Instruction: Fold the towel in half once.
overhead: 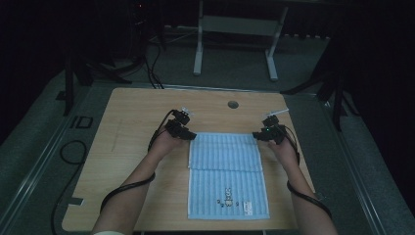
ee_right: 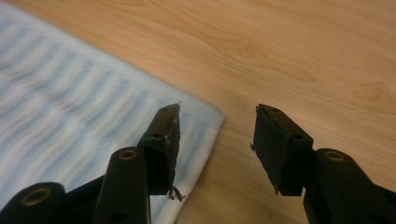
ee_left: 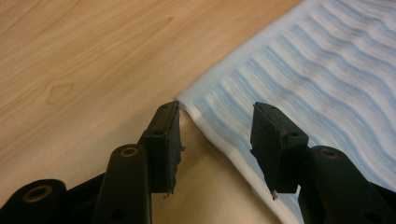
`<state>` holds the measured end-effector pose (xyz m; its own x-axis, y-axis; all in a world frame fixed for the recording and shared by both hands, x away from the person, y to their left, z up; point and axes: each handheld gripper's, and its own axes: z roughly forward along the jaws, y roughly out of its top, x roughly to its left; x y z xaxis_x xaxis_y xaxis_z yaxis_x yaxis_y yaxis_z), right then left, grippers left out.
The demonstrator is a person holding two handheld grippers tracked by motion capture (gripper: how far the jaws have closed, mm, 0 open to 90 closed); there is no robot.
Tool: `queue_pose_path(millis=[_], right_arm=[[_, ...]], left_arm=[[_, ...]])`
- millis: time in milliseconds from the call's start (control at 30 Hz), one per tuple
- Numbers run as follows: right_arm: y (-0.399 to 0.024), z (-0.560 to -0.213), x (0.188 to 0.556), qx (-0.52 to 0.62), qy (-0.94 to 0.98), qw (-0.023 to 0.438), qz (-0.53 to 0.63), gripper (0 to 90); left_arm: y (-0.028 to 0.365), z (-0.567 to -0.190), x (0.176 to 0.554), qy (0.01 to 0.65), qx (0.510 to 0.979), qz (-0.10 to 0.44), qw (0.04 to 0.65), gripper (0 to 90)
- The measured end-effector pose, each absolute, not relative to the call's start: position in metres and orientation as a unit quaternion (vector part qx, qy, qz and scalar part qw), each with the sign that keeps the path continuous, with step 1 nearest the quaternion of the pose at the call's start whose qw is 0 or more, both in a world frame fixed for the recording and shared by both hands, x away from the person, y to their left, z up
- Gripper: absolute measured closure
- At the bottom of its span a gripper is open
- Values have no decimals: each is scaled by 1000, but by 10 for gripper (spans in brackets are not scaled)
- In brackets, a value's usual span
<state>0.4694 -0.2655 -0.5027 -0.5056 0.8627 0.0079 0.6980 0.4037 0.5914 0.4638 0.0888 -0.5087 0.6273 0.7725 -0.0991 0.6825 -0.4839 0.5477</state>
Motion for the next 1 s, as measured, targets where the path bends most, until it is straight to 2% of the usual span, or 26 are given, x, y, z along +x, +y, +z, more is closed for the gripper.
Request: queue_pose_path(millis=[33,133,300,500,533,600,667,733,833,1000], right_arm=[[-266,-507,474,481,822,144,269,495],[-264,-520,485,495,821,134,252,485],[-256,-530,488,479,835,142,230,500],[-251,-531,488,466,845,127,230,647],[-251,-531,487,464,846,126,230,658],[-250,-531,487,460,849,122,231,746],[-248,-531,485,452,853,120,233,820],[-245,-530,484,448,856,126,226,835],[-245,-528,484,446,857,130,224,840],[-253,-515,485,450,848,135,246,840]], left_arm=[[87,-511,467,427,858,83,273,480],[84,-518,475,435,856,84,266,480],[79,-528,481,435,860,101,248,481],[73,-535,480,423,866,99,249,498],[71,-535,479,417,869,102,247,510],[68,-535,478,407,872,103,251,548],[66,-534,477,399,876,96,253,656],[62,-533,476,391,881,89,250,817],[59,-529,473,382,886,90,248,839],[66,-508,472,386,871,92,290,840]])
